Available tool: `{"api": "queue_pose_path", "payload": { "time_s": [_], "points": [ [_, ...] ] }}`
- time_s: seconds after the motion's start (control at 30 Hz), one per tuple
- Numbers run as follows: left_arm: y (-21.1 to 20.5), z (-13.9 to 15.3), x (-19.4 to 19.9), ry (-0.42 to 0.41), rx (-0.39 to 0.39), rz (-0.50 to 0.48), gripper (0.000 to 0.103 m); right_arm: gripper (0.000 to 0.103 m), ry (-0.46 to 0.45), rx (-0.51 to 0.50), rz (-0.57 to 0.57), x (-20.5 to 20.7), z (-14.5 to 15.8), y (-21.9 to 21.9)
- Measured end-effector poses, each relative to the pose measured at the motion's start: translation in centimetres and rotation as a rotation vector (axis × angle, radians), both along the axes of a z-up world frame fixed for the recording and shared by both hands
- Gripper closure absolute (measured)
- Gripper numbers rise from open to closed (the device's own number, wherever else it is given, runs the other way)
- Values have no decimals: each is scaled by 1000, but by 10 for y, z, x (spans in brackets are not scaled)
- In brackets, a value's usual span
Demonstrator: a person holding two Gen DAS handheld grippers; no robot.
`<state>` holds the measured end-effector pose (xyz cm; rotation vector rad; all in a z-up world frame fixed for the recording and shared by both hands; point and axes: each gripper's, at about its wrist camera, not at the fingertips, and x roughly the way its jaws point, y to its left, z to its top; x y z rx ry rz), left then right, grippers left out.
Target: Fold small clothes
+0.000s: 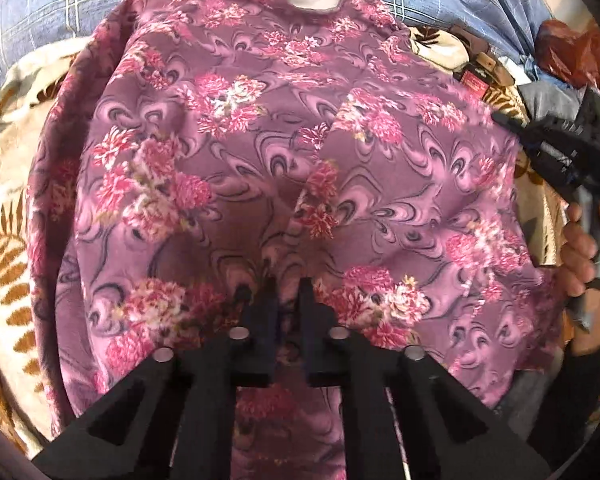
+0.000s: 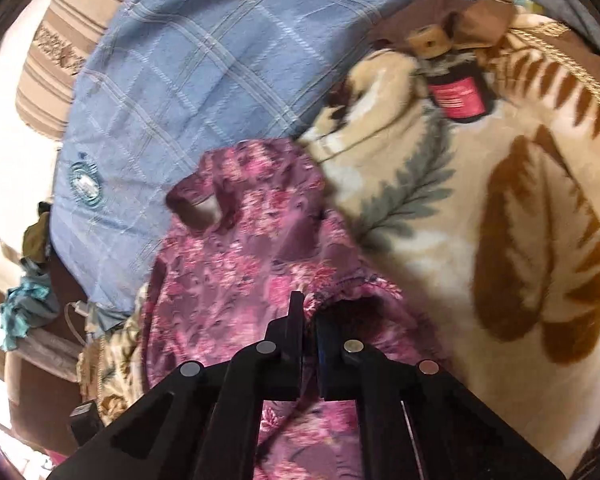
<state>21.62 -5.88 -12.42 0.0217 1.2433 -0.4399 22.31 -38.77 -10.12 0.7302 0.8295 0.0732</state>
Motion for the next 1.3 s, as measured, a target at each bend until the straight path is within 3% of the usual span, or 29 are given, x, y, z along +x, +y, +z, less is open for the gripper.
{"api": "queue_pose_path", "payload": {
  "time_s": [0.13,0.27,0.37,0.5,0.57,0.6,0.63,0.7,0.8,0.87,0.9,0.97,1.03,1.13,1.2,1.23,1.3],
  "points": [
    [20,22,5,10,-175,13,99,99,48,-16,-9,3,-10,-1],
    [51,47,20,79,-367,72,101,99,-11,-30,35,-1,8,5],
    [49,56,24,55,-308,84,99,98,12,-44,51,1,6,5],
    [39,26,23,73,-198,79,89,91,74,-49,15,4,-6,1],
    [39,15,16,95,-180,74,75,76,78,-10,16,2,-9,-1],
    [40,11,15,103,-174,77,70,56,77,-2,18,1,-9,-1],
    [39,9,12,111,-165,69,65,44,83,3,19,-1,-9,0],
    [33,8,5,108,-140,42,65,44,89,57,47,-10,-9,8],
    [26,8,-5,115,-135,-5,68,44,101,125,119,-14,-7,27],
    [25,9,-11,120,-139,-18,81,44,112,186,189,-15,-9,47],
    [26,11,-13,124,-144,-26,81,45,122,193,215,-16,-11,58],
    [30,12,-13,130,-154,-18,96,63,133,165,241,-15,-14,72],
    [35,15,-11,144,-200,-24,100,100,159,111,248,-10,-15,78],
    [50,36,-10,135,-354,-29,101,99,106,107,223,-12,-7,73],
    [68,56,-9,79,-455,-5,101,100,26,127,231,-17,7,68],
    [78,64,-8,45,-483,19,101,100,-2,142,251,-18,11,68],
    [93,61,-1,20,-443,102,101,99,-1,143,285,-16,14,74]
  ]
}}
